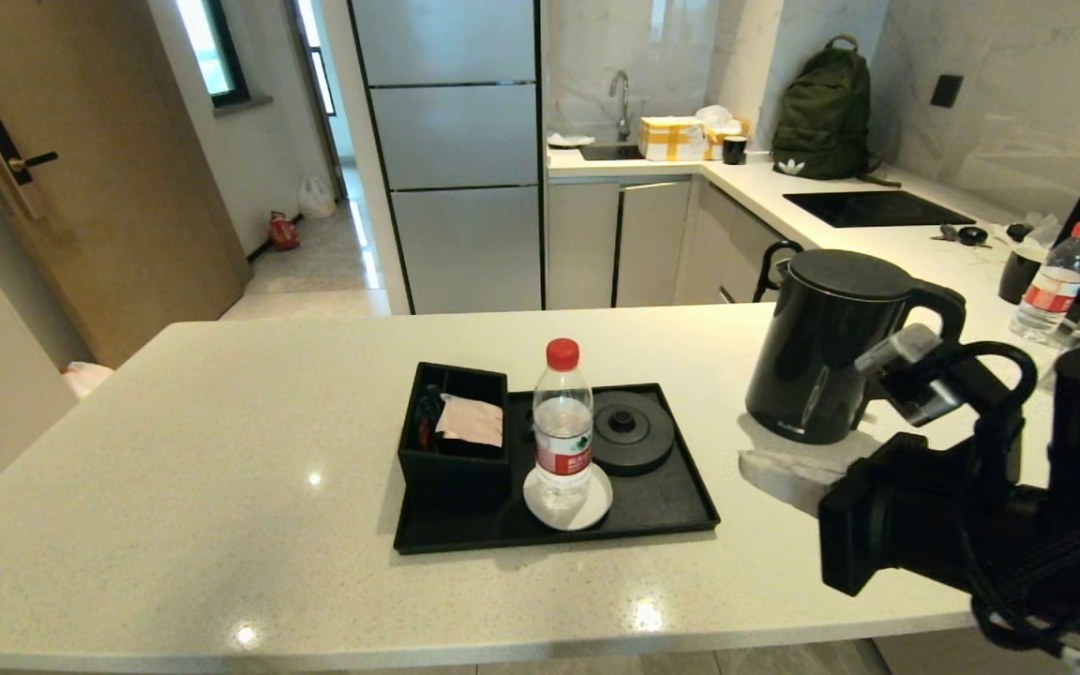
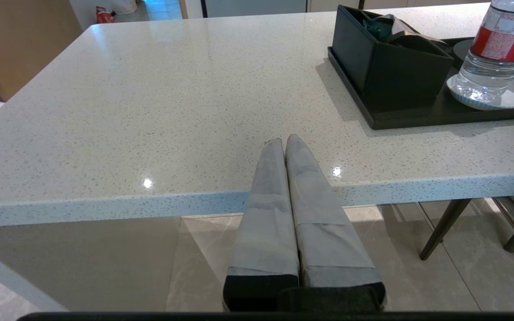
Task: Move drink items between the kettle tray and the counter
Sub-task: Pick up the bottled water
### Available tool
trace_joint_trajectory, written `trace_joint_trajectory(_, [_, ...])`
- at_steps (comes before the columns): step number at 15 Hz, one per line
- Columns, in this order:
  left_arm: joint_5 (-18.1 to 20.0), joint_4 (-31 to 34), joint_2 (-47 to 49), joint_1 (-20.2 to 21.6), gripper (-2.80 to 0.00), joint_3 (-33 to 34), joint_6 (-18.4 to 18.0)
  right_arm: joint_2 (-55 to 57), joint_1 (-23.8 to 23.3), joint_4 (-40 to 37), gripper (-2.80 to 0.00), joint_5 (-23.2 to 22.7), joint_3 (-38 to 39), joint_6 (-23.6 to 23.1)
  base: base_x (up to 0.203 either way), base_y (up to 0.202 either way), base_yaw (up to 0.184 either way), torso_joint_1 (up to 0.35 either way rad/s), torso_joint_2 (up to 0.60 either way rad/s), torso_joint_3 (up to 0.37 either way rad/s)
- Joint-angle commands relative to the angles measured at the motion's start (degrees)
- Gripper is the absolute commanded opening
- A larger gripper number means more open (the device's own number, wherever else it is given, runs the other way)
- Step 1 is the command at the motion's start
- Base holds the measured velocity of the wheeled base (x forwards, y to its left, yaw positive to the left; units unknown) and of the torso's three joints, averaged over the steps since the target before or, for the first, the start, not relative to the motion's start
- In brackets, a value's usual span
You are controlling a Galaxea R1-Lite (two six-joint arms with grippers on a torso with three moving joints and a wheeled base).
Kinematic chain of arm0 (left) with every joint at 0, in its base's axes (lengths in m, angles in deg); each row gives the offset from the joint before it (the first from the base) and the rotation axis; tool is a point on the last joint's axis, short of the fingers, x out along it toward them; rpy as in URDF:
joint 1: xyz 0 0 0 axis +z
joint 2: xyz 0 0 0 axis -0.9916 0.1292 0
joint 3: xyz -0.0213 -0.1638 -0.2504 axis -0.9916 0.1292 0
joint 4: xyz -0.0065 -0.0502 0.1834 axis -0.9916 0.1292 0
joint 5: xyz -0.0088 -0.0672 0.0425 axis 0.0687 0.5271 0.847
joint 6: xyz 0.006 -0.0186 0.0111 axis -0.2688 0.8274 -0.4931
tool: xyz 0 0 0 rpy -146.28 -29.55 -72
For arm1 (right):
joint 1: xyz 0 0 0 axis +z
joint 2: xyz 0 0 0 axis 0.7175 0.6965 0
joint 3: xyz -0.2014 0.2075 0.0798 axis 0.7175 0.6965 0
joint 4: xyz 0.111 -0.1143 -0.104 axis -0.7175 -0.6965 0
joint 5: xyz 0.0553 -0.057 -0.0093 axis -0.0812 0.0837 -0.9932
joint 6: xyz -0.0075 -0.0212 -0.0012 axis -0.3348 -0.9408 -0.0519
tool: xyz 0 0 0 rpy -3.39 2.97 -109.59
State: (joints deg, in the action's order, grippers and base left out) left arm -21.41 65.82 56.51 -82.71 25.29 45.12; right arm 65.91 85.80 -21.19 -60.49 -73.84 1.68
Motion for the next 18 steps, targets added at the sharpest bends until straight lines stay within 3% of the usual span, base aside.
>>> trace_joint_trajectory(1, [0.0,0.0,0.07,0.05,-2.8,0.01,0.03,8.56,1.02,8.45,-2.8,0.12,0.97,0.11,0.0,0.0,0.0,0.0,0.0,0.0])
trace_joint_trajectory(3, [0.0,0.0,0.07,0.05,-2.8,0.01,-0.05,12.36,2.22,14.09,-2.8,0.19,1.87,0.16,0.0,0.0,0.0,0.0,0.0,0.0])
trace_joint_trajectory(4, [0.0,0.0,0.07,0.05,-2.8,0.01,0.03,14.85,2.95,17.16,0.0,0.4,2.23,0.1,0.0,0.0,0.0,0.0,0.0,0.0])
trace_joint_trajectory(7, [0.0,0.0,0.07,0.05,-2.8,0.01,-0.05,19.2,3.99,23.48,0.0,1.37,1.31,-0.93,0.0,0.0,0.0,0.0,0.0,0.0])
trace_joint_trajectory(11, [0.0,0.0,0.07,0.05,-2.8,0.01,-0.04,22.87,4.16,25.52,0.0,1.68,-0.69,-1.06,0.0,0.0,0.0,0.0,0.0,0.0])
trace_joint_trajectory(13, [0.0,0.0,0.07,0.05,-2.8,0.01,-0.05,28.67,4.58,30.49,0.0,5.71,-2.52,-1.24,0.0,0.0,0.0,0.0,0.0,0.0])
trace_joint_trajectory(18, [0.0,0.0,0.07,0.05,-2.8,0.01,-0.05,34.72,5.2,35.49,0.0,9.61,-8.2,-3.12,0.0,0.0,0.0,0.0,0.0,0.0])
